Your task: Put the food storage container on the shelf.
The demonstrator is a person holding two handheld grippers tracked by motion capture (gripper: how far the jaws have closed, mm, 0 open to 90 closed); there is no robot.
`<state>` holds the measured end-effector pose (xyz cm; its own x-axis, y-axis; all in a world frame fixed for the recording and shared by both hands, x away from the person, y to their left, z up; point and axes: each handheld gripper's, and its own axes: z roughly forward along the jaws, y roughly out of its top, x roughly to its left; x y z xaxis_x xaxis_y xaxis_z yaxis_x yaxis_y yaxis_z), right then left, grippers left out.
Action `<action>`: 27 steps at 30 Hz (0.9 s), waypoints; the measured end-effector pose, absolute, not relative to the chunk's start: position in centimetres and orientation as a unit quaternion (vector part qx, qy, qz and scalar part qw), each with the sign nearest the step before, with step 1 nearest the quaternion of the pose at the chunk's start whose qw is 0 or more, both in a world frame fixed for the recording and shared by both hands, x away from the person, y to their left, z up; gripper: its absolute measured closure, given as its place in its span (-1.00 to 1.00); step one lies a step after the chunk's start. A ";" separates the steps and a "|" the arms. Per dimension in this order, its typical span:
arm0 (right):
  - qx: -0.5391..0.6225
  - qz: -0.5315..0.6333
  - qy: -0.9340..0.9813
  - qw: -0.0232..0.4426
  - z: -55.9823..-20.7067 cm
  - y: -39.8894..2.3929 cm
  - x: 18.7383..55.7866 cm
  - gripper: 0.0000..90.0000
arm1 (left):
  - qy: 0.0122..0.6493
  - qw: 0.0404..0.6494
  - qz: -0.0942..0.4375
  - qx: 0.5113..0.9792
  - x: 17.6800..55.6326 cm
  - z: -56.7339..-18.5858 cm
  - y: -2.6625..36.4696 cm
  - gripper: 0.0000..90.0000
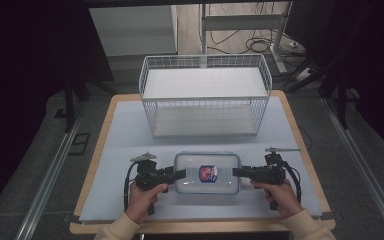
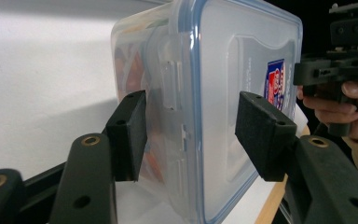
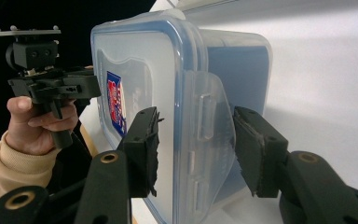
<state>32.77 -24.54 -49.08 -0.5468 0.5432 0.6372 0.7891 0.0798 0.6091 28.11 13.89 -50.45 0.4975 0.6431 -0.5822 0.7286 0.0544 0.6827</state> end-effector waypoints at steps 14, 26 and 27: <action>-0.441 -0.518 -0.725 0.104 -47.4 -24.6 32.4 0.16 | 0.482 0.539 -0.026 0.690 28.0 -49.0 14.0 0.01; -0.429 -0.528 -0.728 0.086 -46.0 -24.3 32.8 0.16 | 0.472 0.550 -0.017 0.689 28.6 -47.9 14.4 0.02; -0.427 -0.528 -0.729 0.085 -45.9 -24.3 32.9 0.16 | 0.473 0.550 -0.016 0.688 28.6 -47.8 14.5 0.02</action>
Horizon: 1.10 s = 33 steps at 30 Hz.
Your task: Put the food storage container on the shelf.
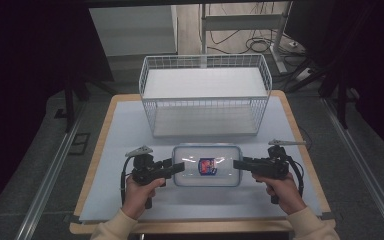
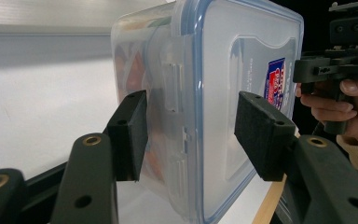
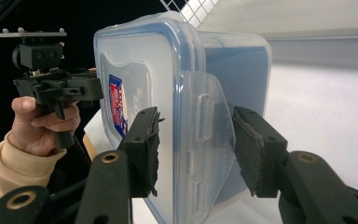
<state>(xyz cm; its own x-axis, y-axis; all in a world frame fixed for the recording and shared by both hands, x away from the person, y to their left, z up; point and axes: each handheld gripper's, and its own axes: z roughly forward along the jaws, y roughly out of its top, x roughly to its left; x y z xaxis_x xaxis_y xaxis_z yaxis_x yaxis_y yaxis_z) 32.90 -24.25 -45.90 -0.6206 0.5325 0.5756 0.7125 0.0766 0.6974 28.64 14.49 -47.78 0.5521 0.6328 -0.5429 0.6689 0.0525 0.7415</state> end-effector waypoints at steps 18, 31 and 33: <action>-0.410 -0.555 -0.721 0.064 -43.1 -23.4 34.7 0.17 | 0.463 0.561 0.006 0.686 30.4 -44.6 15.4 0.02; -0.400 -0.558 -0.726 0.049 -39.9 -23.0 35.2 0.17 | 0.452 0.573 0.013 0.683 31.2 -41.8 15.8 0.02; -0.399 -0.557 -0.727 0.048 -39.6 -22.9 35.3 0.17 | 0.450 0.574 0.014 0.684 31.4 -41.5 15.9 0.02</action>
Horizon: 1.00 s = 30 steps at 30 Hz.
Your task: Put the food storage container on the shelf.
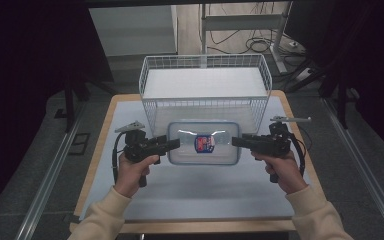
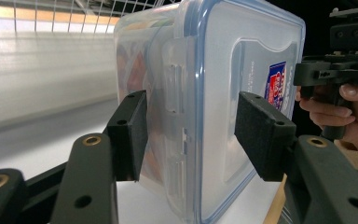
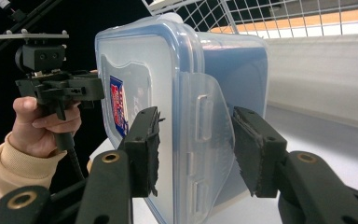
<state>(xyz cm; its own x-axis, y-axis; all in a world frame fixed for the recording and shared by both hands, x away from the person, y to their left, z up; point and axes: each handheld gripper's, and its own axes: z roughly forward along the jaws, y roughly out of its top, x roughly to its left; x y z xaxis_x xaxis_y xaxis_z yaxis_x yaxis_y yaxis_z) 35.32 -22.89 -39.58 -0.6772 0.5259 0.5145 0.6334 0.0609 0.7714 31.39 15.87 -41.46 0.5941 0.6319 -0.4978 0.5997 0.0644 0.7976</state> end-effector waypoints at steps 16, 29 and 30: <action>-0.385 -0.562 -0.731 0.030 -36.2 -22.6 36.4 0.17 | 0.443 0.587 0.021 0.677 32.6 -38.5 16.1 0.02; -0.386 -0.560 -0.733 0.025 -34.3 -22.7 37.8 0.17 | 0.440 0.591 0.023 0.675 34.2 -37.0 16.0 0.02; -0.386 -0.561 -0.732 0.025 -34.2 -22.7 37.9 0.17 | 0.439 0.592 0.025 0.676 34.3 -36.8 16.0 0.02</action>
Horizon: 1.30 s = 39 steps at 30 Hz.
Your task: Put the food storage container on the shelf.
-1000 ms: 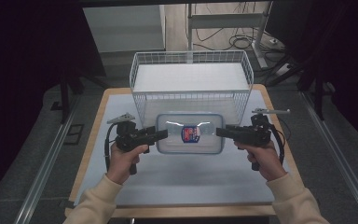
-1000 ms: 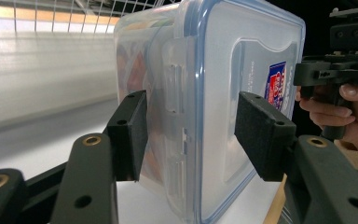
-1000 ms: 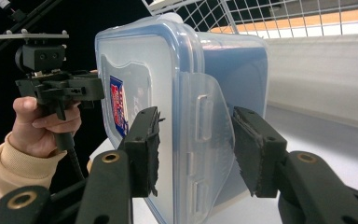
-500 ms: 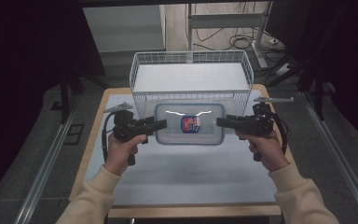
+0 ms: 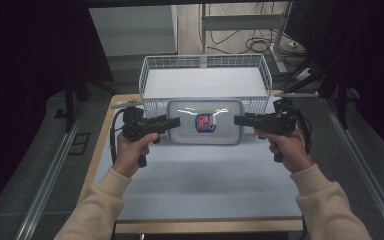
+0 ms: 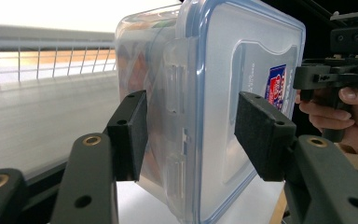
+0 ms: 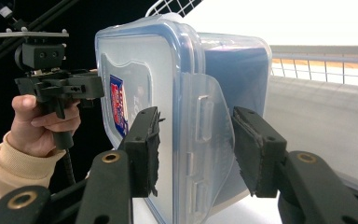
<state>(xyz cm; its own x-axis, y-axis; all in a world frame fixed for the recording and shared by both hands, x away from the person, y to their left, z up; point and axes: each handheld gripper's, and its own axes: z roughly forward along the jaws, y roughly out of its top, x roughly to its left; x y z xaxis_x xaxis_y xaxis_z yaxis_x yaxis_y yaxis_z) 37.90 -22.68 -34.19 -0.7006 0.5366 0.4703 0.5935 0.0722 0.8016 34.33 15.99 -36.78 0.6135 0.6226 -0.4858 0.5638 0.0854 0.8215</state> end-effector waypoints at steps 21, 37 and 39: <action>-0.387 -0.571 -0.724 0.019 -31.1 -22.6 41.0 0.17 | 0.434 0.598 0.033 0.673 37.9 -33.3 16.2 0.02; -0.388 -0.578 -0.718 0.023 -29.1 -21.8 44.8 0.17 | 0.442 0.603 0.038 0.663 41.6 -31.0 16.9 0.02; -0.392 -0.578 -0.716 0.024 -28.8 -21.8 45.3 0.17 | 0.443 0.603 0.037 0.663 42.0 -30.9 16.8 0.02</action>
<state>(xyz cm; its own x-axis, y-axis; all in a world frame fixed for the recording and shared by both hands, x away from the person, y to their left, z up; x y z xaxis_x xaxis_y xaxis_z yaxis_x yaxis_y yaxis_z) 45.33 -21.80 -28.84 -0.6922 0.5328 0.4868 0.5885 0.0262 0.8081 41.97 16.83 -30.86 0.6055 0.6317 -0.4841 0.5414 0.1189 0.8323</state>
